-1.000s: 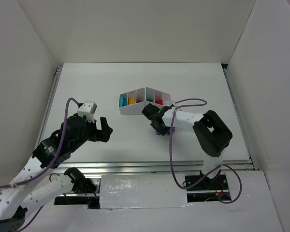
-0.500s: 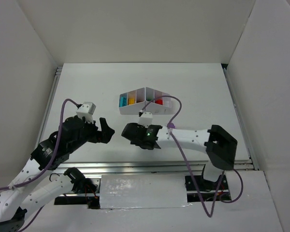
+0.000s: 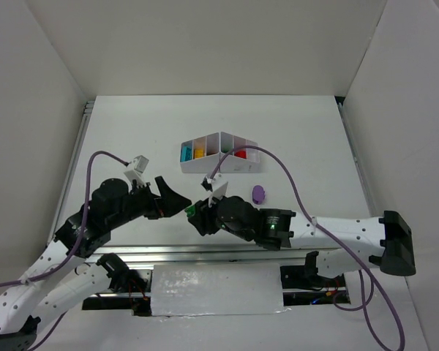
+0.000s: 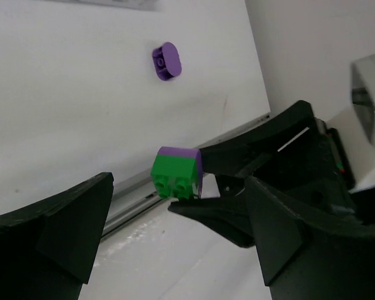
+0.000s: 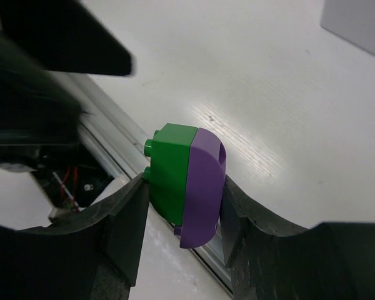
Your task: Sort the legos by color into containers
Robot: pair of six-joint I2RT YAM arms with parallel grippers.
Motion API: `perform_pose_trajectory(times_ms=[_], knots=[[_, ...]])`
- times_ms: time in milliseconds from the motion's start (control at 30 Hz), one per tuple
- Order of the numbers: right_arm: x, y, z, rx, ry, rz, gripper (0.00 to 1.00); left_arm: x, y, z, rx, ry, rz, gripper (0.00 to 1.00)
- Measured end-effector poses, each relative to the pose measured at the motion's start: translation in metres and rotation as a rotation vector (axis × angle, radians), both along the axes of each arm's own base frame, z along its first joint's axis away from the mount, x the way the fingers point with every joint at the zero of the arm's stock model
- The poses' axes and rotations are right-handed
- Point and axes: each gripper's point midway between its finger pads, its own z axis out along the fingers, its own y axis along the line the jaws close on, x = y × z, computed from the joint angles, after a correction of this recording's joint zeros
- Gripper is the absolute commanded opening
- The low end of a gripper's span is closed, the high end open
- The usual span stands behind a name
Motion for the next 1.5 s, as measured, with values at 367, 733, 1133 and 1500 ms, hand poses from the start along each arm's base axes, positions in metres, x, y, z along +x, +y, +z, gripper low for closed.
perform_pose_trajectory(times_ms=[367,733,1133,1500], knots=[[-0.012,0.002,0.044,0.098,-0.102,0.096,0.00,-0.008,-0.027,-0.012,-0.074,0.082,-0.115,0.71],[-0.009,0.001,0.042,0.078,-0.119,0.091,0.00,-0.008,-0.041,0.001,-0.137,0.024,-0.189,0.00],[-0.016,0.004,0.049,0.160,-0.089,0.137,1.00,-0.018,-0.043,0.020,-0.142,-0.053,-0.264,0.00],[-0.049,-0.053,0.101,0.376,-0.043,0.451,0.99,-0.053,-0.055,0.064,-0.181,-0.278,-0.554,0.00]])
